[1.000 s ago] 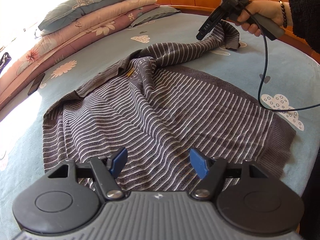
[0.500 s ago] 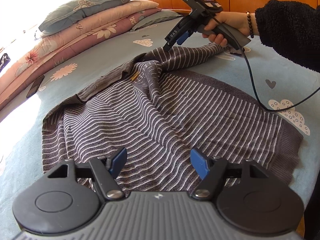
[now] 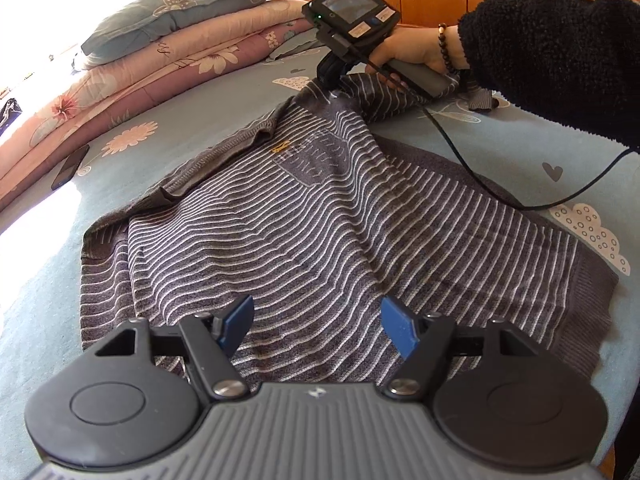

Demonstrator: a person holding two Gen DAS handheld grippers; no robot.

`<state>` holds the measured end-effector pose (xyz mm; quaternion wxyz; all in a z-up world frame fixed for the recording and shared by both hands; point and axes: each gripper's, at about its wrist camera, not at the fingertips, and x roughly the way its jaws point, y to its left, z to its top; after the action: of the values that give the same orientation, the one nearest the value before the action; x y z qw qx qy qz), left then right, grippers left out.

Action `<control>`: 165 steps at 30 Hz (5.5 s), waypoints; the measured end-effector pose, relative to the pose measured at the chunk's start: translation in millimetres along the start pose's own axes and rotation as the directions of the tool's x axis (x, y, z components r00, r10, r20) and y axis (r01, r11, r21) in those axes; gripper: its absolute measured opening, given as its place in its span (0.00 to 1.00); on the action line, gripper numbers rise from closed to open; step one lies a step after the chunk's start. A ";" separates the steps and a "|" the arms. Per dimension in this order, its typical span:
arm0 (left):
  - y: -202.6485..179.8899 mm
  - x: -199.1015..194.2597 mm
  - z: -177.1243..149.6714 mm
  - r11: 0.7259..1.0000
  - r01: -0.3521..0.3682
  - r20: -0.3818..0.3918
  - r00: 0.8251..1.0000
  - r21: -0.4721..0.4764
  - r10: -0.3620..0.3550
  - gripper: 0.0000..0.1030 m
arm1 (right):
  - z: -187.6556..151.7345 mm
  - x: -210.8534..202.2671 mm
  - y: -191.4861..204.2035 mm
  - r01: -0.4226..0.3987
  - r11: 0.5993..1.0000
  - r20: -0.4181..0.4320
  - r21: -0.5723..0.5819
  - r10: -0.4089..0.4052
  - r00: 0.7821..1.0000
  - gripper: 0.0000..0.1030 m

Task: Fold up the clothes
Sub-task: 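Pull the held sleeve outward from the sweater body with the right gripper, then lay the sleeve flat on the sheet and open the right gripper, then grasp the other sleeve cuff with the left gripper and lift it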

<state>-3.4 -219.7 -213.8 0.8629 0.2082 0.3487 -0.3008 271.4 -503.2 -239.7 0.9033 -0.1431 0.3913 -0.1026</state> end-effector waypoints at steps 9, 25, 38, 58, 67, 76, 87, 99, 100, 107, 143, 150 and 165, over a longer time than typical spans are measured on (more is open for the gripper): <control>1.0 -28.2 -4.5 0.999 -0.047 0.000 0.999 -0.018 0.047 0.69 | -20.3 -58.2 -35.8 -0.056 0.990 -0.020 0.128 0.059 0.998 0.24; -39.8 -104.2 -23.4 0.999 -0.036 0.011 0.999 -0.028 0.037 0.70 | -147.2 -279.0 -42.7 -0.273 0.959 -0.093 0.078 0.280 0.955 0.30; -36.3 -108.2 -29.6 0.997 -0.067 -0.023 0.997 -0.027 0.067 0.70 | -179.7 -182.1 9.0 -0.293 0.947 -0.097 0.134 0.307 0.947 0.30; -38.7 -74.0 -22.0 0.999 -0.036 -0.032 0.999 0.010 0.036 0.70 | -217.7 -190.1 -51.2 -0.241 0.923 -0.131 0.300 0.291 0.948 0.03; -34.0 -81.6 -33.7 0.997 -0.080 -0.056 0.995 0.004 0.080 0.70 | -239.8 -211.0 -81.0 -0.358 0.763 -0.052 0.538 0.453 0.890 0.24; -29.8 -100.5 -56.7 0.996 -0.087 -0.071 0.994 -0.022 0.085 0.70 | -283.2 -238.8 -40.3 -0.401 0.759 -0.151 0.512 0.539 0.828 0.35; -35.6 -107.6 -60.3 0.997 -0.070 -0.058 0.996 -0.012 0.069 0.70 | -293.4 -279.3 -43.7 -0.477 0.741 -0.072 0.472 0.572 0.817 0.11; -32.1 -106.0 -63.1 0.995 -0.094 -0.074 0.993 -0.021 0.093 0.70 | -321.9 -266.8 -39.5 -0.478 0.703 -0.093 0.526 0.607 0.789 0.09; -28.8 -107.4 -64.8 0.994 -0.106 -0.079 0.992 -0.030 0.103 0.70 | -318.9 -270.7 -35.2 -0.479 0.723 -0.101 0.498 0.597 0.796 0.07; 22.0 -115.4 -87.2 0.966 -0.184 -0.127 0.978 -0.180 0.162 0.70 | -304.3 -295.3 -57.0 -0.376 0.839 -0.129 0.393 0.455 0.881 0.07; 143.9 -84.2 -126.5 0.781 -0.077 -0.045 0.997 -0.620 0.063 0.04 | -248.6 -326.8 33.3 -0.462 0.855 -0.097 0.236 0.494 0.864 0.32; 191.5 -115.1 -107.6 0.770 -0.204 -0.024 0.971 -0.604 0.239 0.04 | -236.9 -331.2 49.5 -0.465 0.864 -0.094 0.194 0.489 0.867 0.37; 324.0 -122.0 -54.2 0.614 -0.370 -0.054 0.881 -0.697 0.471 0.04 | -216.2 -311.0 73.6 -0.458 0.872 -0.110 0.171 0.479 0.871 0.44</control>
<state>115.8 94.0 -113.0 0.9444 -0.0726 0.3170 0.0486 -91.6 -380.2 -195.2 0.8770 0.0277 0.4725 0.0822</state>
